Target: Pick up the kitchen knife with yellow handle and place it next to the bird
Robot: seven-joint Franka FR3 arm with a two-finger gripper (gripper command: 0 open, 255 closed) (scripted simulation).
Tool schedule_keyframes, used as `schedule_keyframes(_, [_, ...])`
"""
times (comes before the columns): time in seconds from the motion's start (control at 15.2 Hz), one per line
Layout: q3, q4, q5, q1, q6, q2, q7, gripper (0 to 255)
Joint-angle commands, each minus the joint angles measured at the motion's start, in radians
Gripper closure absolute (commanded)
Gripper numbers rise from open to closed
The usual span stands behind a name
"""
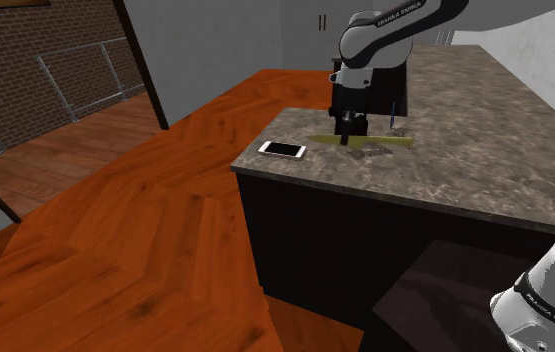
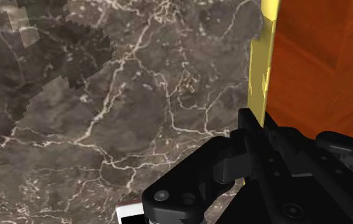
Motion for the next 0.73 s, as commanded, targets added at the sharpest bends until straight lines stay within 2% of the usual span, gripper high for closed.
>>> schedule_keyframes(0.0, [0.0, 0.02, -0.003, 0.0, -0.025, -0.005, 0.006, 255])
schedule_keyframes(0.13, [-0.001, 0.035, -0.006, 0.0, -0.045, -0.011, 0.011, 255])
schedule_keyframes(0.66, [-0.06, -0.232, -0.068, -0.059, -0.019, -0.239, -0.088, 255])
